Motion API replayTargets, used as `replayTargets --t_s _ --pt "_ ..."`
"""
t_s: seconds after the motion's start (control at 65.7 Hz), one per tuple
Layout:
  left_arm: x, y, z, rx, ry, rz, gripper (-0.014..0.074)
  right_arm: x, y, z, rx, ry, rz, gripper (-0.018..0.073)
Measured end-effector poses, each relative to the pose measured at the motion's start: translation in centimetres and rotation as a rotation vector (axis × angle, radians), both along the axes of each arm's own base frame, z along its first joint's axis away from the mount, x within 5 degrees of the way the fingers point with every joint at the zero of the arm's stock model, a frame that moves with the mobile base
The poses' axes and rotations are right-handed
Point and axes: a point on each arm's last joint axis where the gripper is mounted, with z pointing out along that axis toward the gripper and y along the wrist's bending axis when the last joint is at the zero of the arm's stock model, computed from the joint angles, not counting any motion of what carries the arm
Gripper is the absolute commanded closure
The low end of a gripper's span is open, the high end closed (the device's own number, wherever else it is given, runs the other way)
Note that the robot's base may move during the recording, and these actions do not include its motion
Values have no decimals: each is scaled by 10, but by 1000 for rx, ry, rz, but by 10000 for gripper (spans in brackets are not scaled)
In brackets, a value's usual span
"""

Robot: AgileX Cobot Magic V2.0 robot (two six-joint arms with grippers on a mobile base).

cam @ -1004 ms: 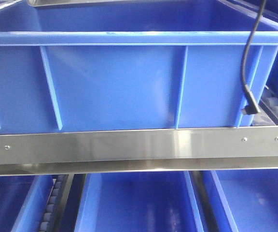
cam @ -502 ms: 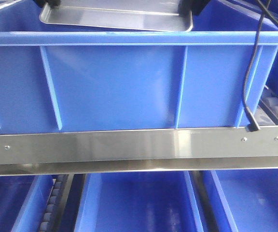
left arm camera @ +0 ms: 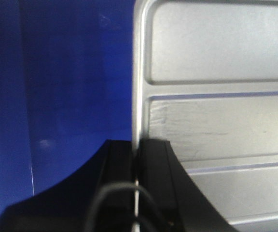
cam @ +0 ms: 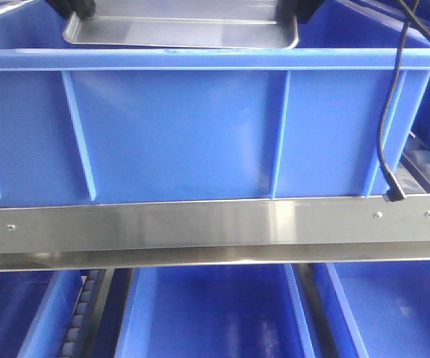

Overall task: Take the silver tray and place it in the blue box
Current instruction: 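Lower the tray with both grippers down into the blue crate, then open both grippers and raise them out of the crate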

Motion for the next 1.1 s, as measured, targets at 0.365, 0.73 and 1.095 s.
replayTargets --t_s 0.365,0.73,1.095 --pt "0 1 -1 14 5 1 610 0 0 1 6 -4 1 500" --pt "0 2 -2 35 14 4 349 -1 3 1 34 6 9 159" --pt "9 14 -9 -13 66 52 302 2 9 5 38 -53 29 28"
